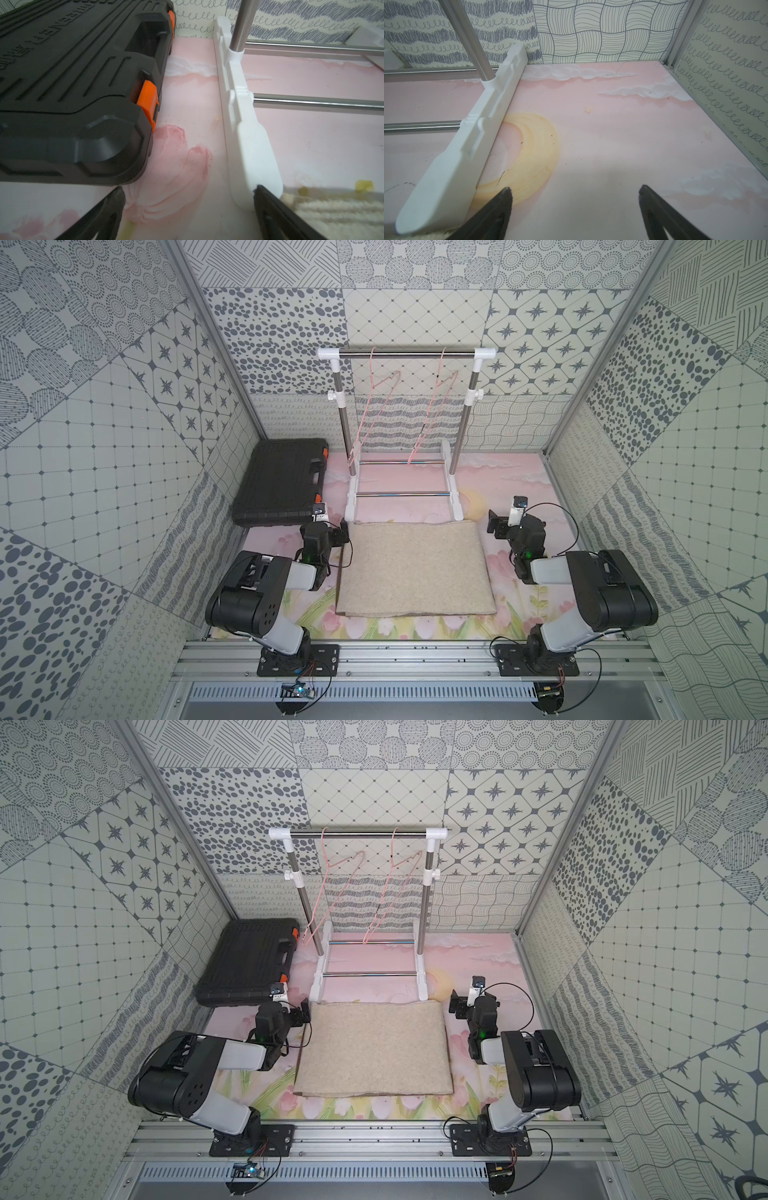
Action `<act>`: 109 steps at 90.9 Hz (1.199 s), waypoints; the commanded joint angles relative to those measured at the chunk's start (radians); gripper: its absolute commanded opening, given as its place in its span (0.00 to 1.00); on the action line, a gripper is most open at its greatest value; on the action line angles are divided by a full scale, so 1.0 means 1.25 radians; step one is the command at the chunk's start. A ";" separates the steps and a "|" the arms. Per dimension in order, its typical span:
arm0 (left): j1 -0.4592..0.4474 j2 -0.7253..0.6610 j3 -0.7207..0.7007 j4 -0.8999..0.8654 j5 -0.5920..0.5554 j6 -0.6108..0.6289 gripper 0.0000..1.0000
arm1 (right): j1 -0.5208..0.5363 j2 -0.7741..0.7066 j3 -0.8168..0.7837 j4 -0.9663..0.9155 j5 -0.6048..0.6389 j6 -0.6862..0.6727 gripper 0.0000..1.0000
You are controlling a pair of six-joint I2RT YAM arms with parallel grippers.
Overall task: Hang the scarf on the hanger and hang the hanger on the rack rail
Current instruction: Pick up the hanger from the clothesline.
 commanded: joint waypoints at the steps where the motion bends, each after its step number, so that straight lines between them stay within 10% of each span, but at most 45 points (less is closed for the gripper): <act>1: 0.000 -0.021 0.002 0.008 -0.027 -0.015 0.99 | -0.003 0.004 0.017 0.019 0.002 -0.003 0.97; 24: -0.044 -0.258 0.061 -0.273 -0.083 0.010 0.99 | 0.014 -0.255 0.115 -0.313 0.039 0.043 0.97; 43: -0.087 -0.463 0.183 -0.639 -0.108 -0.097 0.99 | 0.058 -0.339 0.535 -0.925 -0.099 0.275 0.97; 58: -0.132 -0.547 0.260 -0.852 -0.147 -0.160 0.99 | 0.072 -0.348 0.567 -0.733 -0.315 0.580 0.97; 75: -0.171 -0.610 0.294 -0.991 -0.150 -0.253 0.99 | 0.270 -0.141 0.936 -0.957 -0.182 0.381 0.97; 109: -0.236 -0.645 0.287 -1.017 -0.124 -0.334 0.99 | 0.360 0.165 1.325 -1.023 -0.021 0.261 0.92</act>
